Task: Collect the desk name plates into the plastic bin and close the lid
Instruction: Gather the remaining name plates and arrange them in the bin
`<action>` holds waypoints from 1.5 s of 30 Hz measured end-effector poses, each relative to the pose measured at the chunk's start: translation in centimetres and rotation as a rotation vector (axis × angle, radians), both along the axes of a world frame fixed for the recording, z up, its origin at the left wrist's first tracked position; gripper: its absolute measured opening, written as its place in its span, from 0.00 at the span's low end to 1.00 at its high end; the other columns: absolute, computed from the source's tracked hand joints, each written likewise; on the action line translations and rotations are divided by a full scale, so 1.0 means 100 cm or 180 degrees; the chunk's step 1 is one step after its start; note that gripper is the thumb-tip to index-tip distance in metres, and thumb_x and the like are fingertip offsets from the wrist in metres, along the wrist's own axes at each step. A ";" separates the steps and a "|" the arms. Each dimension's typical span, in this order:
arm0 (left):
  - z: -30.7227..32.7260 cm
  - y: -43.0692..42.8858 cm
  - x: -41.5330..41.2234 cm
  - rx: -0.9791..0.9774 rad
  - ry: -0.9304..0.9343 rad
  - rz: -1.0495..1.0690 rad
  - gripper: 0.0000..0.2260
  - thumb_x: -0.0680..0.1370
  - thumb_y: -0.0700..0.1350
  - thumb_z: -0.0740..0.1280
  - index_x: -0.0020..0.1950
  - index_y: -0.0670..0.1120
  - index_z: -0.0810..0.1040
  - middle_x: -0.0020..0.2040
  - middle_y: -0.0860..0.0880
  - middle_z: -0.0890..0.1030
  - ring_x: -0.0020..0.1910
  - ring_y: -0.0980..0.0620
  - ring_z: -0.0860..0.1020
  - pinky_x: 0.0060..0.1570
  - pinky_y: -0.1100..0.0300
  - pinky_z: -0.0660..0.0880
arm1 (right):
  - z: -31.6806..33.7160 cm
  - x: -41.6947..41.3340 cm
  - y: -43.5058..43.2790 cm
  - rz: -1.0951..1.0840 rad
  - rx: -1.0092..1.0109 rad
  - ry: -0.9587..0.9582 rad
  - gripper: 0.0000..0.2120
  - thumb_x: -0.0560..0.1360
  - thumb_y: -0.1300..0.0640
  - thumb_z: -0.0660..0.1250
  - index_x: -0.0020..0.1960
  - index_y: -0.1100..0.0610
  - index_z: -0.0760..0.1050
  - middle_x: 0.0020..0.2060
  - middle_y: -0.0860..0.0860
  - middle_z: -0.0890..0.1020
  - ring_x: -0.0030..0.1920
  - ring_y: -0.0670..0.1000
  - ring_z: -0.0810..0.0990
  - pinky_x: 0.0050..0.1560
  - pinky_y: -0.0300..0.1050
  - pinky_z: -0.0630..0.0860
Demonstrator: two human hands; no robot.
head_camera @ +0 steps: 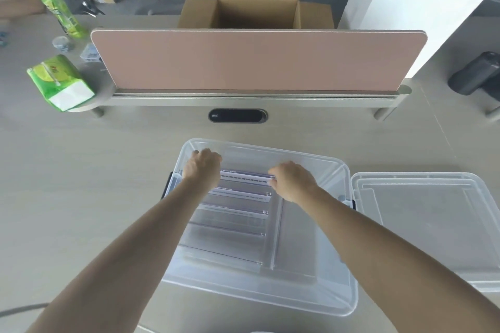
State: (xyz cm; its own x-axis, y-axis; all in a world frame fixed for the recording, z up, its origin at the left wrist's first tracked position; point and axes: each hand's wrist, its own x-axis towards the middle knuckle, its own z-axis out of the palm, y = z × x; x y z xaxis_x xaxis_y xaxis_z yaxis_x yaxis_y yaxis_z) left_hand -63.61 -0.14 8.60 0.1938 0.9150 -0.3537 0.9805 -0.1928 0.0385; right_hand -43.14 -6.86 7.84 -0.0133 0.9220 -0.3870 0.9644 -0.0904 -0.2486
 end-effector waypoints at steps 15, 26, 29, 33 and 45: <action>0.013 -0.006 -0.008 0.0277 0.0438 -0.0617 0.14 0.72 0.27 0.63 0.52 0.40 0.81 0.50 0.43 0.78 0.41 0.48 0.66 0.43 0.59 0.73 | -0.017 -0.009 0.009 0.0481 0.0147 -0.0694 0.10 0.76 0.65 0.64 0.37 0.56 0.70 0.27 0.49 0.64 0.35 0.57 0.71 0.37 0.44 0.68; -0.003 0.008 -0.014 0.0145 0.0265 -0.0940 0.13 0.77 0.42 0.64 0.61 0.46 0.77 0.55 0.46 0.77 0.57 0.45 0.75 0.52 0.54 0.74 | -0.022 -0.008 -0.001 0.0486 0.0359 -0.0659 0.06 0.80 0.55 0.61 0.45 0.55 0.71 0.42 0.54 0.82 0.41 0.58 0.78 0.40 0.46 0.65; -0.004 0.005 -0.016 -0.0262 0.0128 -0.1134 0.20 0.78 0.49 0.63 0.70 0.49 0.72 0.61 0.46 0.77 0.62 0.44 0.74 0.61 0.50 0.72 | -0.023 -0.009 -0.005 0.0475 0.0521 -0.0532 0.15 0.82 0.48 0.54 0.44 0.56 0.71 0.42 0.55 0.81 0.44 0.59 0.80 0.43 0.49 0.67; -0.010 -0.002 -0.016 -0.0303 0.0160 -0.1257 0.21 0.80 0.56 0.59 0.71 0.49 0.69 0.63 0.45 0.77 0.62 0.44 0.75 0.63 0.48 0.70 | -0.025 -0.014 -0.007 0.0586 0.0506 -0.0622 0.19 0.81 0.44 0.53 0.50 0.57 0.74 0.46 0.54 0.81 0.47 0.58 0.78 0.49 0.52 0.71; -0.016 -0.006 -0.025 -0.0375 0.0300 -0.1355 0.31 0.79 0.64 0.56 0.75 0.47 0.59 0.67 0.44 0.74 0.65 0.42 0.72 0.66 0.47 0.67 | -0.033 -0.025 -0.002 0.1105 0.0393 -0.0818 0.21 0.78 0.42 0.61 0.60 0.58 0.69 0.52 0.54 0.80 0.48 0.57 0.79 0.45 0.51 0.68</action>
State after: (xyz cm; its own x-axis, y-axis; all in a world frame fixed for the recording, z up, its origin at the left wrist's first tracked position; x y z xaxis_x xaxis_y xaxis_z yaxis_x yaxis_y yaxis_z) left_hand -66.09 -0.78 6.95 0.5061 0.7132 -0.4849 0.8151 -0.5793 -0.0012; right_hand -45.61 -7.03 4.51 -0.2479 0.9193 -0.3055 0.9642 0.2648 0.0144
